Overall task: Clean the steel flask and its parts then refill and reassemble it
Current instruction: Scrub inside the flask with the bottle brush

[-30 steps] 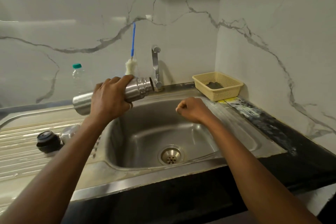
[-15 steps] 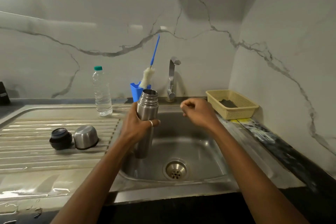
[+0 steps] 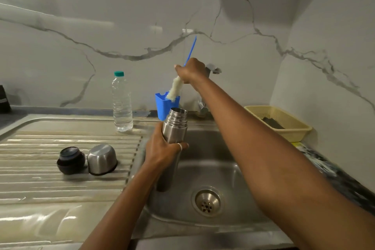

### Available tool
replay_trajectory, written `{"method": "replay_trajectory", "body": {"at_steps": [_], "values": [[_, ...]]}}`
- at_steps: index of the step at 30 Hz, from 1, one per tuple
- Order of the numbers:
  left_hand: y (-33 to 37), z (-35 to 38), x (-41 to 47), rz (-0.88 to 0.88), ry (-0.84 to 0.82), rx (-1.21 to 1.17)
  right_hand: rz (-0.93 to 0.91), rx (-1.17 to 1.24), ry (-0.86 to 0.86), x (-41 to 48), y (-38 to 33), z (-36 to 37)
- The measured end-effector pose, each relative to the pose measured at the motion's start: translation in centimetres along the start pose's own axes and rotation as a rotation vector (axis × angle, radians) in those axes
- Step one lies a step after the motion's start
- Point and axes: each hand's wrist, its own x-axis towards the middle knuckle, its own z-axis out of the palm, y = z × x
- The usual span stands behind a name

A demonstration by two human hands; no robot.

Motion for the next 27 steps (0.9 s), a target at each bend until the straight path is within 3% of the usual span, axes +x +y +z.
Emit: {"method": "replay_trajectory", "body": {"at_steps": [11,27], "values": [[-0.6,0.3,0.6,-0.009,-0.012,0.009,0.084,0.063,0.058,3.5,0.6,2.5],[-0.3,0.2,0.4,-0.037,0.001,0.003,-0.165,0.006,0.349,4.1,-3.9,-2.7]]}}
